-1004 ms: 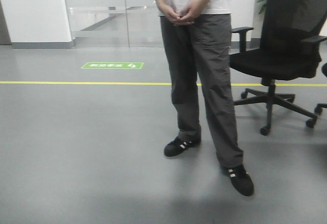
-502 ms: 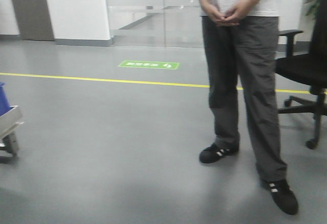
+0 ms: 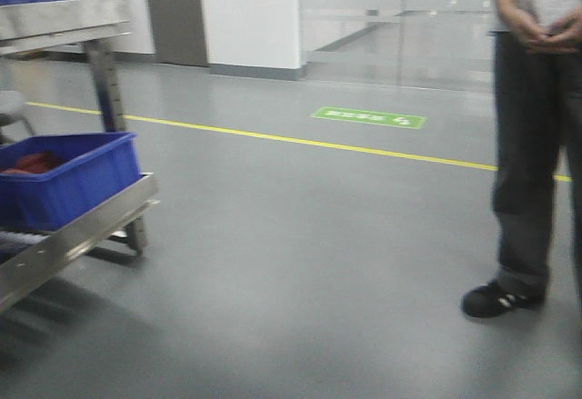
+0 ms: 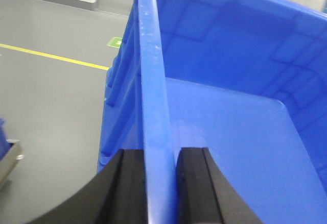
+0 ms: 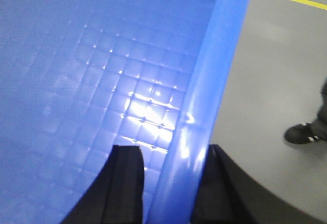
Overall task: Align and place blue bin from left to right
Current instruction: 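Drive up to the second shelf of blue bins holding the bin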
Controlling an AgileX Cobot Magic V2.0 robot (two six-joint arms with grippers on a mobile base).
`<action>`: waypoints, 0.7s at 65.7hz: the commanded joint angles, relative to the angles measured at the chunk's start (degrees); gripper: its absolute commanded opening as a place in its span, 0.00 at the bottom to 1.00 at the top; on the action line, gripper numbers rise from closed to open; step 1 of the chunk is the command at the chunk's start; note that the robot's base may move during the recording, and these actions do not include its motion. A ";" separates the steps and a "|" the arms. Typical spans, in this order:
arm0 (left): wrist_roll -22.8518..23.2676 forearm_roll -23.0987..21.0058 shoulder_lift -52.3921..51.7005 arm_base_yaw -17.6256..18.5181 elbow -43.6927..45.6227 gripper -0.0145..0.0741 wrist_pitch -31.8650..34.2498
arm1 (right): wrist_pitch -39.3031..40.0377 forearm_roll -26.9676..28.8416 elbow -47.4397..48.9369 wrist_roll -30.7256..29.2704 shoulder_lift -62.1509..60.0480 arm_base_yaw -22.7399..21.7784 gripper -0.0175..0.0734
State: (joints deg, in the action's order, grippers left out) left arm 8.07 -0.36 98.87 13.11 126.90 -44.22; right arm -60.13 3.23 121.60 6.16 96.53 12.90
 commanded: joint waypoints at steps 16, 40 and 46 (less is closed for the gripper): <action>-0.38 0.36 -0.97 0.17 1.06 0.04 9.34 | 3.35 1.23 1.08 -2.11 -1.76 0.37 0.12; -0.38 0.36 -0.97 0.17 1.06 0.04 9.34 | 3.35 1.23 1.08 -2.11 -1.76 0.37 0.12; -0.38 0.36 -0.97 0.17 1.06 0.04 9.34 | 3.35 1.23 1.08 -2.11 -1.76 0.37 0.12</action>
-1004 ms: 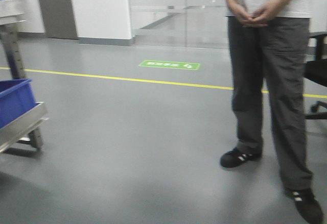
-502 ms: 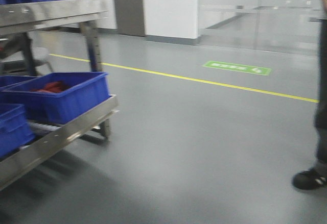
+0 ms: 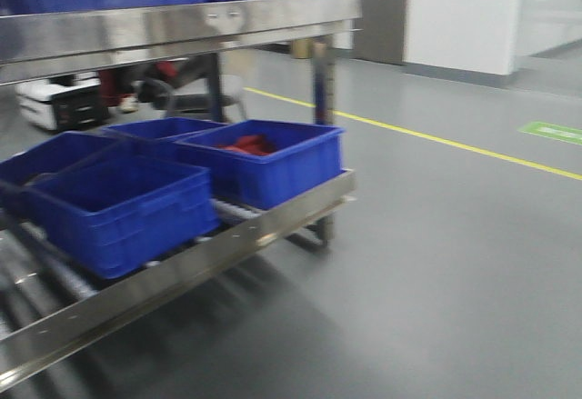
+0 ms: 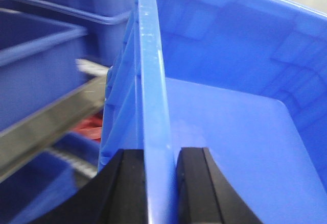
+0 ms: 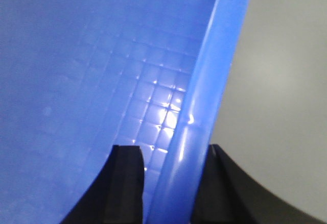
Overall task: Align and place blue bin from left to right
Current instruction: 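Drive up to the second shelf of blue bins holding the bin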
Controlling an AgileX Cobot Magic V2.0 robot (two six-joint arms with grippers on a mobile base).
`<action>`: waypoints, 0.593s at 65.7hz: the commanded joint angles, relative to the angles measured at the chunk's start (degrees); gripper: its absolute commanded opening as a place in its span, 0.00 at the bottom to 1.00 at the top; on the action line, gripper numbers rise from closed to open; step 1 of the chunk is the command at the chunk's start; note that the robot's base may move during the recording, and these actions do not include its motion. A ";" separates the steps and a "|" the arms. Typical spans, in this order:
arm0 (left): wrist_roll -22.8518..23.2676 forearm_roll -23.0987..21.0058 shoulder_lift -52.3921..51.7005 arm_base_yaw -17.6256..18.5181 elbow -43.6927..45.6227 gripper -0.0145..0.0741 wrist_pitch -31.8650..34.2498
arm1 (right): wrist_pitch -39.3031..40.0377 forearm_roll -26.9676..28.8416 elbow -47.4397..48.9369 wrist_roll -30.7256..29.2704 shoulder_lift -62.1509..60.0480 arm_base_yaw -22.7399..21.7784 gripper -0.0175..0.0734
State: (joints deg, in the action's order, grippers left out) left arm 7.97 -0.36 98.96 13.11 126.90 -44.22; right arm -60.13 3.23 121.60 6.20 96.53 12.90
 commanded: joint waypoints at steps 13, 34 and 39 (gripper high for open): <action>-0.28 0.36 -1.06 0.17 1.06 0.04 9.34 | 3.43 1.23 1.08 -2.15 -1.76 0.37 0.12; -0.28 0.36 -1.06 0.17 1.06 0.04 9.34 | 3.43 1.23 1.08 -2.15 -1.76 0.37 0.12; -0.28 0.36 -1.06 0.17 1.06 0.04 9.34 | 3.43 1.23 1.08 -2.15 -1.76 0.37 0.12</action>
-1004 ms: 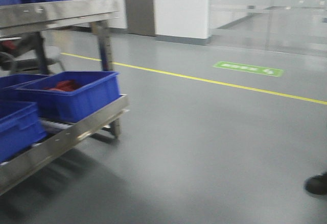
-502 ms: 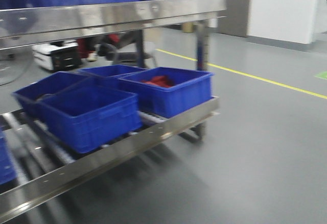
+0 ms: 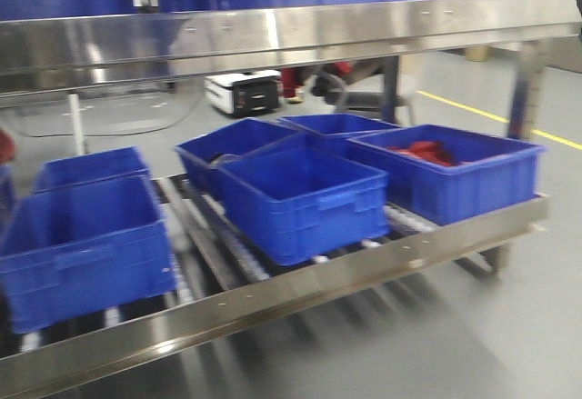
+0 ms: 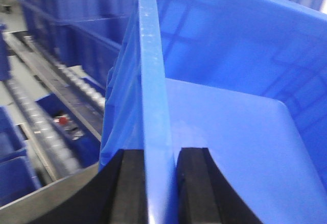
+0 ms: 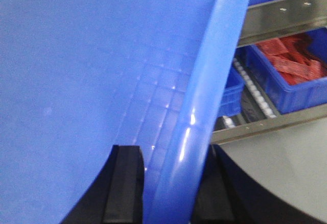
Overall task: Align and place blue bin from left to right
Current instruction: 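Drive up to the second shelf of blue bins holding the bin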
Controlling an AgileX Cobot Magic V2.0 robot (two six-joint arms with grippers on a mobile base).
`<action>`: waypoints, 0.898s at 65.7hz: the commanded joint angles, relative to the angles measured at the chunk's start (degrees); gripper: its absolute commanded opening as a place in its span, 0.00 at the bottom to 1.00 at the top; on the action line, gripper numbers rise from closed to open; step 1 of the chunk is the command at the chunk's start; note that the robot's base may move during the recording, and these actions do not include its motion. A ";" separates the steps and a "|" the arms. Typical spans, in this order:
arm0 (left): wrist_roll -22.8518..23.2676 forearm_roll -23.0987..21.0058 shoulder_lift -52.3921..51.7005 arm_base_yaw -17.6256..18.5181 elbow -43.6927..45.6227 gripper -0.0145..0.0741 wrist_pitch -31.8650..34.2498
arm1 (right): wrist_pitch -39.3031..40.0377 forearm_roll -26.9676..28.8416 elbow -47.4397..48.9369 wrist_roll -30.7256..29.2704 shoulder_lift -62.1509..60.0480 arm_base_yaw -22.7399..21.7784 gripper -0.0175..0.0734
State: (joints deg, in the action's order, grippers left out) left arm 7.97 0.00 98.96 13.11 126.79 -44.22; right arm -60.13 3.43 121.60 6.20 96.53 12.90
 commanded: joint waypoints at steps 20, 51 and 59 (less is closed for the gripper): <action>-0.28 0.00 -1.06 0.17 1.16 0.04 9.34 | 3.43 1.02 1.08 -2.15 -1.76 0.37 0.12; -0.28 0.00 -1.06 0.17 1.16 0.04 9.34 | 3.43 1.02 1.08 -2.15 -1.76 0.37 0.12; -0.28 0.00 -1.06 0.17 1.16 0.04 9.34 | 3.43 1.02 1.08 -2.15 -1.76 0.37 0.12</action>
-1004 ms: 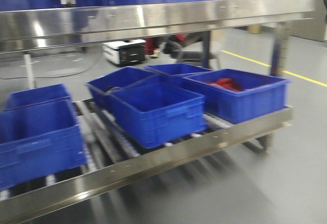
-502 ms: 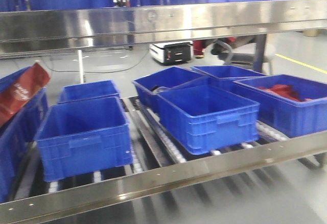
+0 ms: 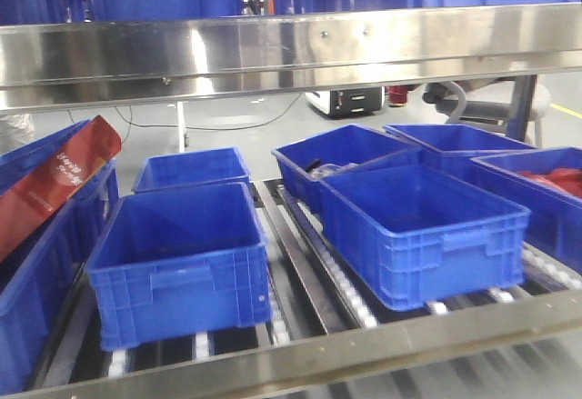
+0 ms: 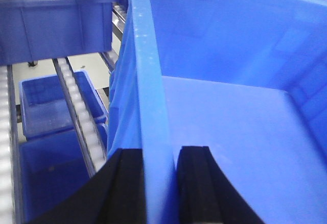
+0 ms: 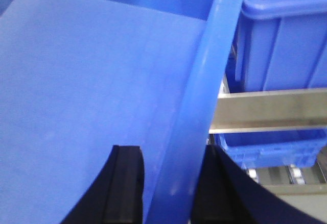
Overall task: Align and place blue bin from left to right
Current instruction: 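Drive up to the second shelf of blue bins holding the bin, then push the held bin forward onto the upper shelf rollers with both grippers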
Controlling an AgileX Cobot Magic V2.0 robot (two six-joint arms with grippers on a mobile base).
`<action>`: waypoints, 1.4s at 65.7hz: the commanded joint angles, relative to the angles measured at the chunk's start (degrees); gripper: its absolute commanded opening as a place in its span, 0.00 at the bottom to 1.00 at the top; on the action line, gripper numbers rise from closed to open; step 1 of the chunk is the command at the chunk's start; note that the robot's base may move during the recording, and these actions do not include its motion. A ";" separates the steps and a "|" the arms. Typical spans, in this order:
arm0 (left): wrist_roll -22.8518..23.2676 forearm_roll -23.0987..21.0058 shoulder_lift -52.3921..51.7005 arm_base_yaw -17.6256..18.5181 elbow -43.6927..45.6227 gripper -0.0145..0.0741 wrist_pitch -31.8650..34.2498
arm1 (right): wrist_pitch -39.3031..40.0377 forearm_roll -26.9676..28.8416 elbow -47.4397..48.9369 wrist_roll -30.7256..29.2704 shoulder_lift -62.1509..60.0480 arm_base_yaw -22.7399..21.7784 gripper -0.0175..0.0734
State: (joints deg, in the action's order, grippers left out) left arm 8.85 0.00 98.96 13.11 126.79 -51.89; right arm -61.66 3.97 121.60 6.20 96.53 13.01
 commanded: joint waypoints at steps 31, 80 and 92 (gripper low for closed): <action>-1.16 0.00 -1.06 0.17 1.16 0.04 17.00 | 5.09 0.48 1.08 -2.15 -1.76 0.27 0.12; -1.16 0.00 -1.06 0.17 1.16 0.04 17.00 | 5.09 0.48 1.08 -2.15 -1.76 0.27 0.12; -1.16 0.00 -1.06 0.17 1.16 0.04 17.00 | 5.09 0.48 1.08 -2.15 -1.76 0.27 0.12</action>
State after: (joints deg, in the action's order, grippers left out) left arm 8.97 0.00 98.96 13.11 126.79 -51.64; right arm -61.45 3.86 121.60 6.20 96.53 13.01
